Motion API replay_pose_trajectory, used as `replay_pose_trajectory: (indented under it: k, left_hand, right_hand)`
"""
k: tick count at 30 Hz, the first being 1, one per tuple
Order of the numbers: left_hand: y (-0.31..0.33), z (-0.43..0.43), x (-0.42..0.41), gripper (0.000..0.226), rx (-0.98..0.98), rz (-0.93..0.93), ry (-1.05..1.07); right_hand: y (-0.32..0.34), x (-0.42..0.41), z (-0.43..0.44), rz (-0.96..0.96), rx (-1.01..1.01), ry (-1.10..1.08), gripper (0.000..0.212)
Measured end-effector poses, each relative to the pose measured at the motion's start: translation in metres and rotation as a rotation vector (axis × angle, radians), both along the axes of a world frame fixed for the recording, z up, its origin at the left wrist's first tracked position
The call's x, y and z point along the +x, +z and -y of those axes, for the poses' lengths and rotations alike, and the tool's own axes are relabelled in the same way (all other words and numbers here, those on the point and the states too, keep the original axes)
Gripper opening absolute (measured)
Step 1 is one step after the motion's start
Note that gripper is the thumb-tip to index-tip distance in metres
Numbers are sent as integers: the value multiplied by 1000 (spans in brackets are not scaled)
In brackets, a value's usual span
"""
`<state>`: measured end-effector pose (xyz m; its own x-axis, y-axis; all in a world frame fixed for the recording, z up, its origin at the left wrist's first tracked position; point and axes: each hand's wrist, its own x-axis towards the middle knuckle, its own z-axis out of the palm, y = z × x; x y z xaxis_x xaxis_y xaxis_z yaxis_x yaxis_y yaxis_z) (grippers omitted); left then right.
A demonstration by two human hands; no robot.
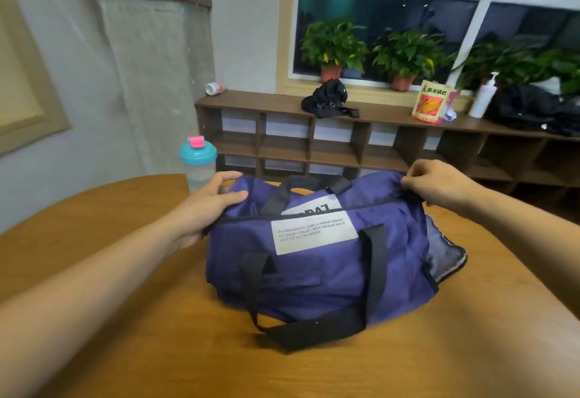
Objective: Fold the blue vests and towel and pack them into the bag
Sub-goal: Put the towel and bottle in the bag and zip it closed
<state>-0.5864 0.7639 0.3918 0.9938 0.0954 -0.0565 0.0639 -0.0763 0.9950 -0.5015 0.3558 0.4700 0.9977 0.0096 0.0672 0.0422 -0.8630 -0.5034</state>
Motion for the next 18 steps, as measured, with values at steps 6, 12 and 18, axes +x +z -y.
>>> replay_pose_trajectory:
  k: [6, 12, 18]
  left_hand:
    - [-6, -28, -4, 39, -3, 42, 65]
    - [-29, -58, -13, 24, 38, 29, 105]
    - [-67, -83, -12, 22, 64, 102, 261]
  right_hand:
    - [6, 15, -52, 129, -145, 158, 22]
    - [8, 38, -149, 193, -266, 373, 22]
    - [11, 53, -267, 141, -304, 569, 44]
